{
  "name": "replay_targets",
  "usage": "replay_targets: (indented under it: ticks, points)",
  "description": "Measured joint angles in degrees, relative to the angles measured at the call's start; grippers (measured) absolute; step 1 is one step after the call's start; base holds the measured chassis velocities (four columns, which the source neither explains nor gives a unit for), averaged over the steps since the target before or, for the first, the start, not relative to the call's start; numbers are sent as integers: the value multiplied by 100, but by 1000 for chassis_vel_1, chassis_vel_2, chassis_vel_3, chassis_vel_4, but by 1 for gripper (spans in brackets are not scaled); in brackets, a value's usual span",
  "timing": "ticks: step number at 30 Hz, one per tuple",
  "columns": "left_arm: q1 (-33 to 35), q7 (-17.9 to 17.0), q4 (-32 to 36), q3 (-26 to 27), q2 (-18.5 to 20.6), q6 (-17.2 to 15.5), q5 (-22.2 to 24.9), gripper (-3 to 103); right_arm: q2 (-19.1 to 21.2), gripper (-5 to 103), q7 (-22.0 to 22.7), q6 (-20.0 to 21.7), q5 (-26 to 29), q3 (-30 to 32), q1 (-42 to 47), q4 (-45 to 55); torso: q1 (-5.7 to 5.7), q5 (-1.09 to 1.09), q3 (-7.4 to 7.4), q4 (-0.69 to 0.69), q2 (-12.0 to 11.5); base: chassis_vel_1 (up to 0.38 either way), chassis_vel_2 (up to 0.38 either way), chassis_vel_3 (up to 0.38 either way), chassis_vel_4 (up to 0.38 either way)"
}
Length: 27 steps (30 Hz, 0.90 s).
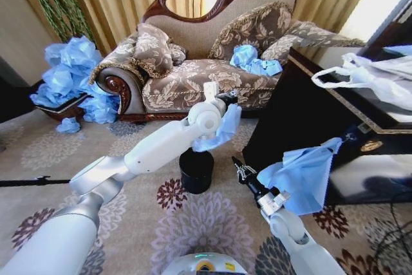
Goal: Place a garbage bag over the trash bin.
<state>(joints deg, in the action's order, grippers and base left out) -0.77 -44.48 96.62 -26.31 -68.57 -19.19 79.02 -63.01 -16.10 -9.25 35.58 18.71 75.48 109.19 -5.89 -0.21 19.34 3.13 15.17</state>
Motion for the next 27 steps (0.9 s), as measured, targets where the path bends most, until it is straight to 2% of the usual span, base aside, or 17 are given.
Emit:
replay_targets:
  ticks: [6, 13, 18, 20, 23, 27]
  points:
    - [13, -3, -215, 9, -31, 51, -113, 0, 12, 0, 112, 286, 441, -256, 95, 399, 1, 0, 0, 2, 0, 0, 0, 0, 0]
    - [-40, 12, -433, -28, -338, 98, -190, 0, -23, 0, 130, 335, 425, -605, -153, 163, 1, 1, 0, 6, 0, 0, 0, 0, 0]
    - [-86, -36, -332, -116, -444, 97, -153, 0, -99, 0, 280, 304, 425, -483, -565, -213, 0, 1, 0, 1, 0, 0, 0, 0, 0]
    - [-93, -100, -275, -133, -478, 96, -143, 0, -112, 0, 396, 304, 494, -373, -690, -326, 0, 0, 0, 6, 0, 0, 0, 0, 0]
    - [-93, -179, -194, -149, -463, 97, -133, 0, -152, 0, 528, 298, 519, -331, -826, -452, 0, 1, 0, 4, 1, 0, 0, 0, 0]
    - [-126, -233, -218, -158, -435, 127, -145, 0, -183, 0, 622, 352, 703, -309, -739, -235, 0, 0, 0, 1, 1, 0, 0, 0, 0]
